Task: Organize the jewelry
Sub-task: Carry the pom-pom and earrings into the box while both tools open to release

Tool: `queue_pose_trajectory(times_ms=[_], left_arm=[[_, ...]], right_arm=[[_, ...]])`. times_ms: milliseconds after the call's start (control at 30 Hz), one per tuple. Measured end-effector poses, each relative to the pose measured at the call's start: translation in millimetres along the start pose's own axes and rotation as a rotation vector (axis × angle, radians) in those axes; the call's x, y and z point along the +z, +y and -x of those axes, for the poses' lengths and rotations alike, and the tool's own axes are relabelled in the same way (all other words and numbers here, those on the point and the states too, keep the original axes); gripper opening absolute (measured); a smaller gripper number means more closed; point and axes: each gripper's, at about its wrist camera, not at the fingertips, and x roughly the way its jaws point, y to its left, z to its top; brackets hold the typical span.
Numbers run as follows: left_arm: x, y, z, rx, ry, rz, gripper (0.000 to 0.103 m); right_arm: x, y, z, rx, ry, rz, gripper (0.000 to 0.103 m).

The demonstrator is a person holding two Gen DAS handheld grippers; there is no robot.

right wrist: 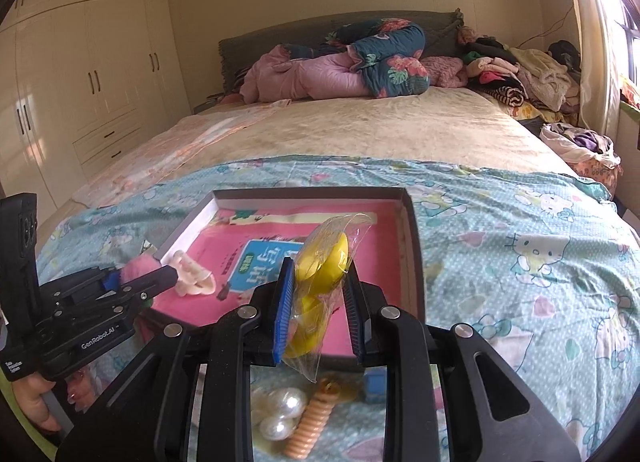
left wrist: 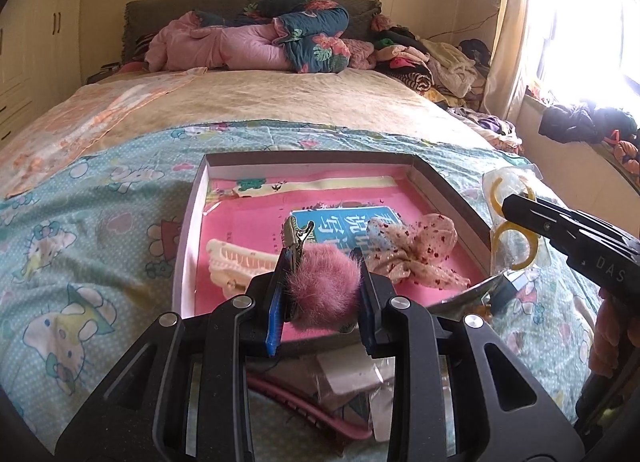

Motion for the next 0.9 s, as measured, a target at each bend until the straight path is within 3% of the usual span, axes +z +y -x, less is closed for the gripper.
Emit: queue_pose_trajectory(times_ms=[467,900], left_arm=[[6.9,-16.2,-50.3,-0.008,0.063,-0.042,0.022],[4.5,-19.3,-66.2,-0.001,0.089,-0.046,0.025]], right_arm=[[4.9,-30.3,-40.0,-0.084,0.042,0.006,0.023],[-6.1,-40.5,-63.0,-0.099,0.092,-0.004,0.023]])
